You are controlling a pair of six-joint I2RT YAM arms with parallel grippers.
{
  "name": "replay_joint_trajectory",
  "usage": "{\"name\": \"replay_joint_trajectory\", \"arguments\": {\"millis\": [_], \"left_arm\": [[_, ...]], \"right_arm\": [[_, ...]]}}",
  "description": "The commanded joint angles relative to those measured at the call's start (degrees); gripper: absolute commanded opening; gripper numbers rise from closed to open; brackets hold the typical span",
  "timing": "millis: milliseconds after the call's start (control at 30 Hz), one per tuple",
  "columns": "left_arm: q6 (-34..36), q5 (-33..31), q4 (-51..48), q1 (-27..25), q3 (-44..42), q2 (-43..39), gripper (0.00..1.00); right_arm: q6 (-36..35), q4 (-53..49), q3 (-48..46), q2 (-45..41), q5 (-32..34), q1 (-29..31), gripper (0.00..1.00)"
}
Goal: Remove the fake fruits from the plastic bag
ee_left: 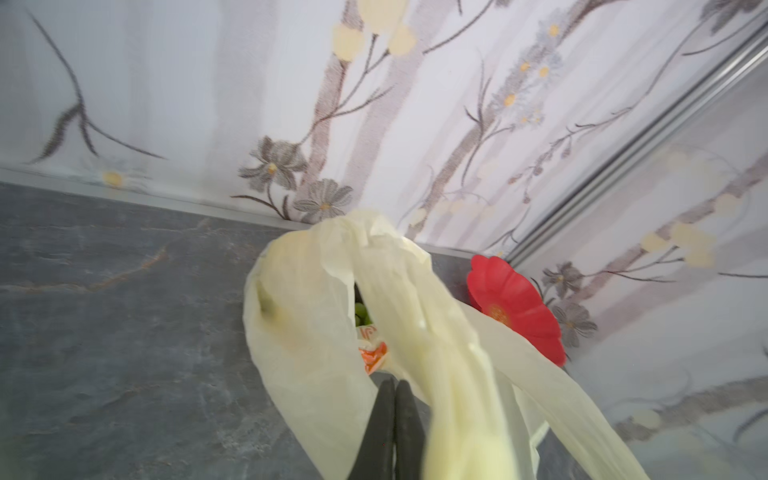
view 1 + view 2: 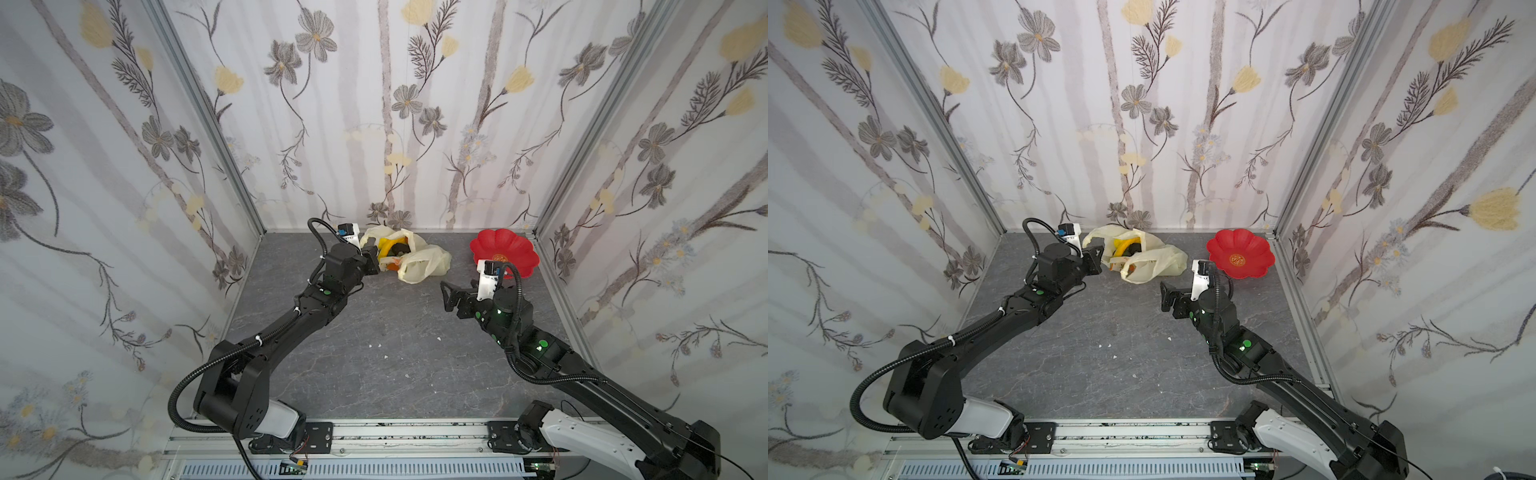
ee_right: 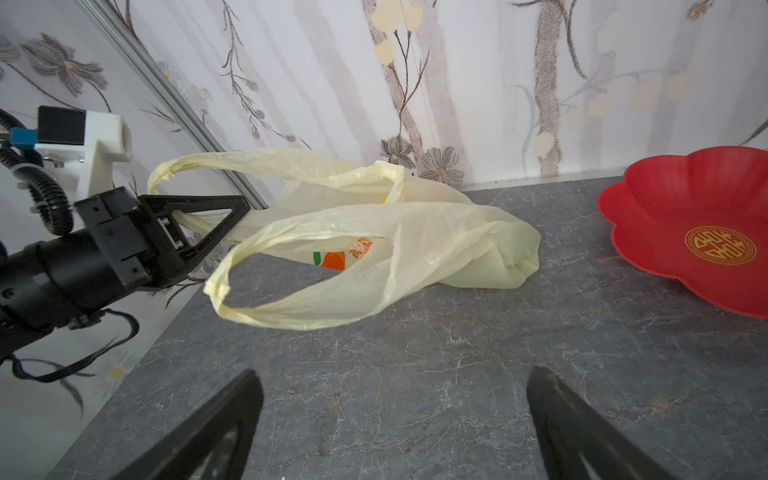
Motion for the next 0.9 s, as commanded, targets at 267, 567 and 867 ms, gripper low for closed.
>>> {"name": "replay_joint_trajectory", "arguments": {"millis": [267, 567, 867], "left_arm": [[-6.0, -3.83, 4.05, -11.51, -10.48, -11.64, 0.0], [-6.11, -6.61, 4.02, -12.84, -15.1, -17.75, 0.0], [-5.15, -8.92, 3.75, -12.97, -17.51, -20.58, 0.0]], "right_arm": [[4.13, -10.46, 9.42, 3.72, 12.36, 9.07, 1.0], [5.8, -24.26, 16.01, 10.16, 24.62, 8.65, 1.0], [5.16, -27.36, 16.38, 8.14, 24.83, 6.85, 1.0]]}}
